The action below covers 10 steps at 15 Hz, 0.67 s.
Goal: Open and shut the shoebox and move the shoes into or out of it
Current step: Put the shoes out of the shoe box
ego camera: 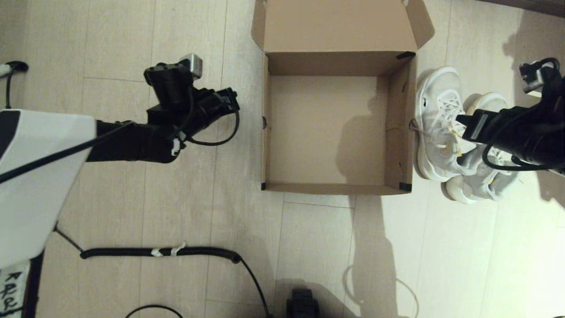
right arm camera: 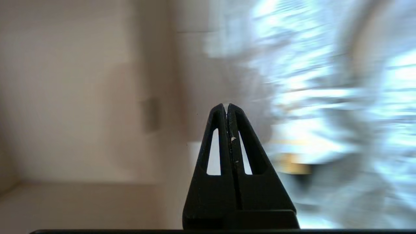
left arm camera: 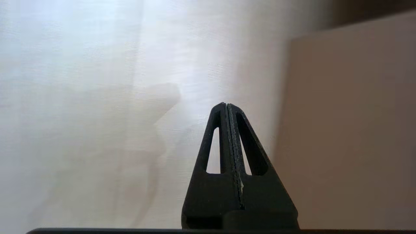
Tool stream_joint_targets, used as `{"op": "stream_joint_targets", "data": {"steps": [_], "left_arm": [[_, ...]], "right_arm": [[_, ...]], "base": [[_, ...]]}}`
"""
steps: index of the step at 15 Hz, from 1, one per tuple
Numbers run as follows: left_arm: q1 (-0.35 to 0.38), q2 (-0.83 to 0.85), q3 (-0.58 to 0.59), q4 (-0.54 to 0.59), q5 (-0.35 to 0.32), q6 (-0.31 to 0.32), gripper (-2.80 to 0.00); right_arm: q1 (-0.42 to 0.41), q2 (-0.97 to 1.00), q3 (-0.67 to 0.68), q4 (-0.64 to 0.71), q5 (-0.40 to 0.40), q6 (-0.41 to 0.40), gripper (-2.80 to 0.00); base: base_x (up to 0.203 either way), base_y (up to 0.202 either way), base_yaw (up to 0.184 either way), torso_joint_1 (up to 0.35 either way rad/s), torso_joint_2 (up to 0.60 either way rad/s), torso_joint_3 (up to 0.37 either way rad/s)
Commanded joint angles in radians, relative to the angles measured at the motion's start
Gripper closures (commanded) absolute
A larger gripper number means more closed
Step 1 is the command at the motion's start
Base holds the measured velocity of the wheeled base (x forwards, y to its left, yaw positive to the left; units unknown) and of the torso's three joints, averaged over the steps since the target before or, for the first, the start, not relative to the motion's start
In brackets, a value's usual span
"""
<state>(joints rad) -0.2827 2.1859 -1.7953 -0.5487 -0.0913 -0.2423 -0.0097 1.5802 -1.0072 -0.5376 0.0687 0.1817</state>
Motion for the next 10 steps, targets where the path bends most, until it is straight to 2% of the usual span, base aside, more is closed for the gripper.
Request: {"op": "stream_joint_targets", "data": {"steps": [1,3,4,10], "left_arm": [[0.049,-0.071,0.062,-0.01,-0.002,-0.002,0.0],[0.09,-0.129,0.134,-0.038,-0.005,-0.002,0.0],[0.102,-0.159,0.177,-0.057,-0.005,-0.003,0.0],[0.117,-0.303,0.38,-0.151,-0.007,-0.007,0.0]], "right_arm": [[-0.103,-0.044,-0.008,0.015,-0.004,-0.009,0.0],[-0.215,-0.062,0.001,0.04,-0.001,-0.04,0.0],[-0.254,-0.068,0.006,0.046,0.012,-0.049,-2.8],[-0.292,-0.07,0.123,0.044,0.025,-0.043,-2.8]], "base": [[0.0,0.0,0.0,0.0,0.0,0.0],[0.0,0.0,0.0,0.0,0.0,0.0],[0.0,0.0,0.0,0.0,0.0,0.0],[0.0,0.0,0.0,0.0,0.0,0.0]]}}
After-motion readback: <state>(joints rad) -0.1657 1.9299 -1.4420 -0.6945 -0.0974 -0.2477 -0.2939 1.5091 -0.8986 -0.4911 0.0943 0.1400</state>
